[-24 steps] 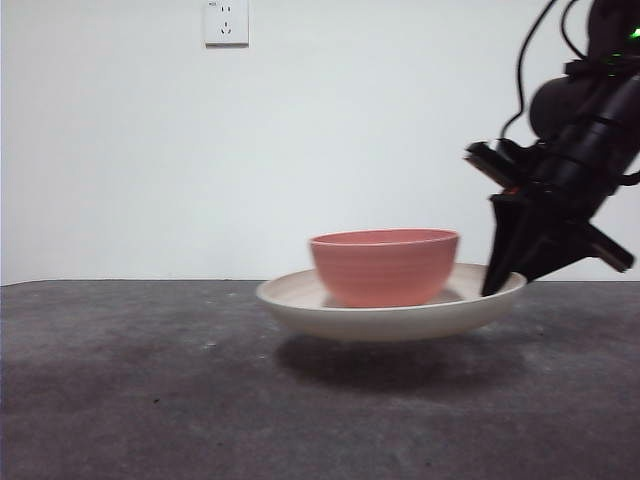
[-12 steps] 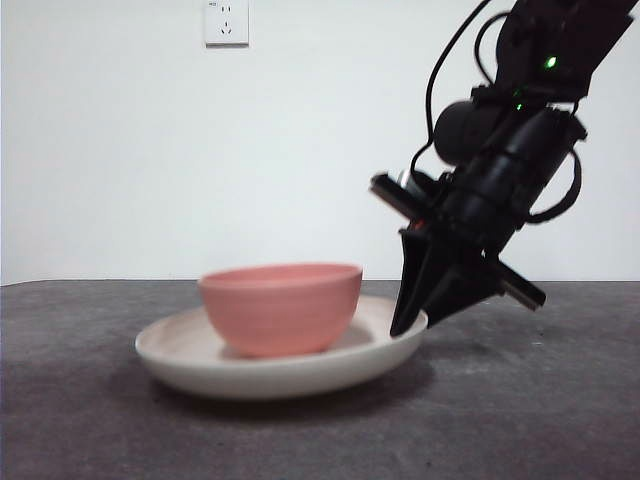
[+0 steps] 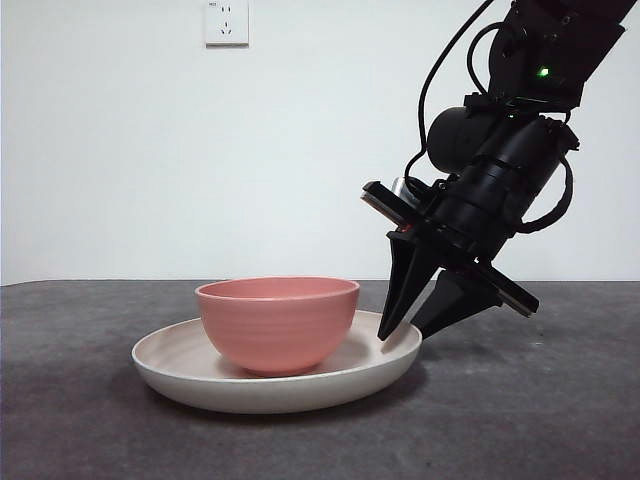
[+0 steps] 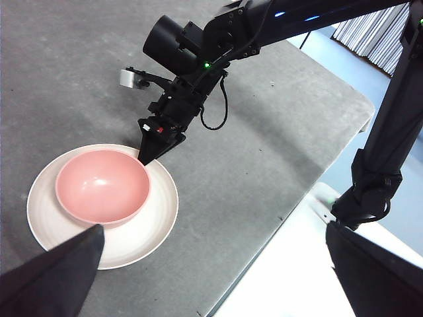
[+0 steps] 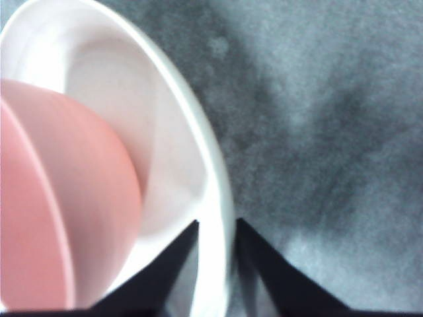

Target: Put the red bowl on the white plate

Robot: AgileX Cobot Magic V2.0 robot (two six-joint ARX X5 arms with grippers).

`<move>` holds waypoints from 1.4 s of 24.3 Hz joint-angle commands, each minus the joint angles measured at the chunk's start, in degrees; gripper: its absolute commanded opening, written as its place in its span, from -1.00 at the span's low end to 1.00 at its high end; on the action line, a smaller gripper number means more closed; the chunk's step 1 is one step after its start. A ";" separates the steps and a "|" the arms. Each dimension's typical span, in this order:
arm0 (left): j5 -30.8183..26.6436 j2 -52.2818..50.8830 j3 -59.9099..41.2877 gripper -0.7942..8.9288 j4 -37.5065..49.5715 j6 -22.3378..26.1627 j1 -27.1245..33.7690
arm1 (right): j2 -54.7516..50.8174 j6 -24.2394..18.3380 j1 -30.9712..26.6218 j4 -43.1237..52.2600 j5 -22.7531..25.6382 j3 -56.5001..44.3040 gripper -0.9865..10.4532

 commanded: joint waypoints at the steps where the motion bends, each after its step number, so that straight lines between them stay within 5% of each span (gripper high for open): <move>1: -0.28 0.39 0.66 0.45 0.61 0.07 -0.48 | -0.15 -0.09 -0.59 -1.25 0.61 1.07 -0.58; 14: -0.28 0.39 0.66 0.45 0.63 0.07 -0.48 | -33.59 -3.85 0.72 -21.27 15.10 1.07 0.15; 18: -0.28 0.39 0.66 0.45 0.63 0.07 -0.48 | -45.79 -5.03 5.49 -23.37 16.28 1.03 0.16; 22: -0.28 0.39 0.66 0.45 0.63 0.07 -0.48 | -53.02 -5.16 10.29 -25.70 19.54 1.03 0.38; 34: -0.28 0.39 0.66 0.45 0.66 0.07 -0.48 | -62.14 -5.22 15.89 -30.69 23.71 1.01 0.37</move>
